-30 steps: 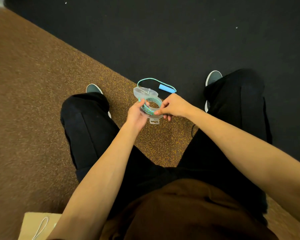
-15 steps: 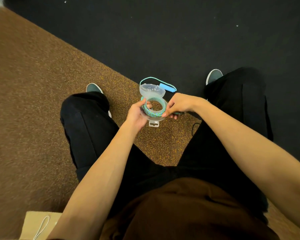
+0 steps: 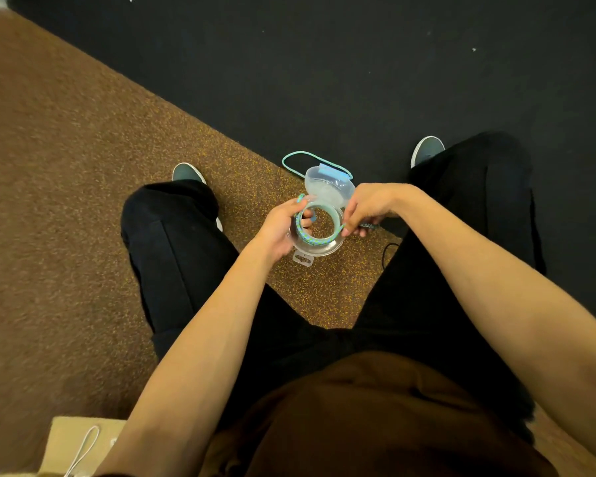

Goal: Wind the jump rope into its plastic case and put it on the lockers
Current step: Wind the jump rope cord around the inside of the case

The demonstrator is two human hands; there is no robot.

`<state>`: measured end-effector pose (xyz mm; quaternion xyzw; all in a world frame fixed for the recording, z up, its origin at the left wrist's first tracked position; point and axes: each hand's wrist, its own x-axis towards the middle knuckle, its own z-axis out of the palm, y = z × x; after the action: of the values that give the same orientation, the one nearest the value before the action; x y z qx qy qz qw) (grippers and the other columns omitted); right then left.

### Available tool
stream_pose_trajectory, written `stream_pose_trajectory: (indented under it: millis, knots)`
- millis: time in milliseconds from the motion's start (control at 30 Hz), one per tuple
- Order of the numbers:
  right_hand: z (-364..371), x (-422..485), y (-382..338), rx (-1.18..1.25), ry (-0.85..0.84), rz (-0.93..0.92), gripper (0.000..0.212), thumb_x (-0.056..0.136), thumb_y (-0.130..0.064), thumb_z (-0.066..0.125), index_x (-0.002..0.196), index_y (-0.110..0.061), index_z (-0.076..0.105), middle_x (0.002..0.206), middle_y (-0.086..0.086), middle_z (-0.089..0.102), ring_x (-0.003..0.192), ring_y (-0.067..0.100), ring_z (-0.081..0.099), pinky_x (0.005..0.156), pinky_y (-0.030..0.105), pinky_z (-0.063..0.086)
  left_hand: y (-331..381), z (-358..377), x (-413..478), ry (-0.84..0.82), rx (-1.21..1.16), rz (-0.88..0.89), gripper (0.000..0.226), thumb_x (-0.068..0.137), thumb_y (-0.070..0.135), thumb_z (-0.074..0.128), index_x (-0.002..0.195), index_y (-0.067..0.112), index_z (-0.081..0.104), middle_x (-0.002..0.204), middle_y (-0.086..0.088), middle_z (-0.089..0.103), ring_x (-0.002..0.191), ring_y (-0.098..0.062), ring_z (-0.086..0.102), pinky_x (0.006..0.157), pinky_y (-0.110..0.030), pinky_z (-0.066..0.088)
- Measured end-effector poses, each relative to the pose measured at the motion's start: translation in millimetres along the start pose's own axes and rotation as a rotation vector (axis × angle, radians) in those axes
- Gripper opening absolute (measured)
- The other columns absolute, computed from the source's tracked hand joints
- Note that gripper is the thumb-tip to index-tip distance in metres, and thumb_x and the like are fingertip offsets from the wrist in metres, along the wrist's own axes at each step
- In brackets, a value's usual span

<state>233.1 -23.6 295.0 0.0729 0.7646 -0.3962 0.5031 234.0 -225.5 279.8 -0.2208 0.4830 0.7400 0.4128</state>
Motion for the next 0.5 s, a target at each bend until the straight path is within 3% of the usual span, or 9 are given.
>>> stream_pose_trajectory:
  millis: [133, 300, 500]
  knots:
    - [-3, -6, -1, 0.124, -0.067, -0.003, 0.011, 0.076, -0.007, 0.079, 0.067, -0.011, 0.073, 0.057, 0.001, 0.066, 0.048, 0.009, 0.060, 0.045, 0.016, 0.043, 1, -1, 0, -0.015, -0.013, -0.009, 0.017, 0.098, 0.014, 0.042, 0.104, 0.011, 0.058, 0.056, 0.005, 0.050, 0.041, -0.004, 0.041, 0.041, -0.015, 0.036]
    - [-9, -11, -4, 0.254, -0.092, -0.055, 0.009, 0.078, -0.014, 0.078, 0.071, -0.012, 0.073, 0.063, 0.001, 0.062, 0.055, 0.010, 0.057, 0.055, 0.020, 0.046, 7, -1, -2, 0.011, -0.239, -0.025, 0.018, 0.100, 0.012, 0.036, 0.097, 0.009, 0.054, 0.053, 0.002, 0.050, 0.038, -0.003, 0.042, 0.039, -0.015, 0.040]
    - [-13, -13, -5, 0.326, -0.015, -0.081, 0.015, 0.081, -0.024, 0.076, 0.074, -0.013, 0.069, 0.059, -0.002, 0.058, 0.049, 0.007, 0.052, 0.048, 0.016, 0.042, 16, -7, 0, 0.041, -0.457, 0.000, 0.018, 0.100, 0.014, 0.036, 0.094, 0.008, 0.052, 0.057, 0.000, 0.046, 0.039, -0.005, 0.043, 0.043, -0.016, 0.043]
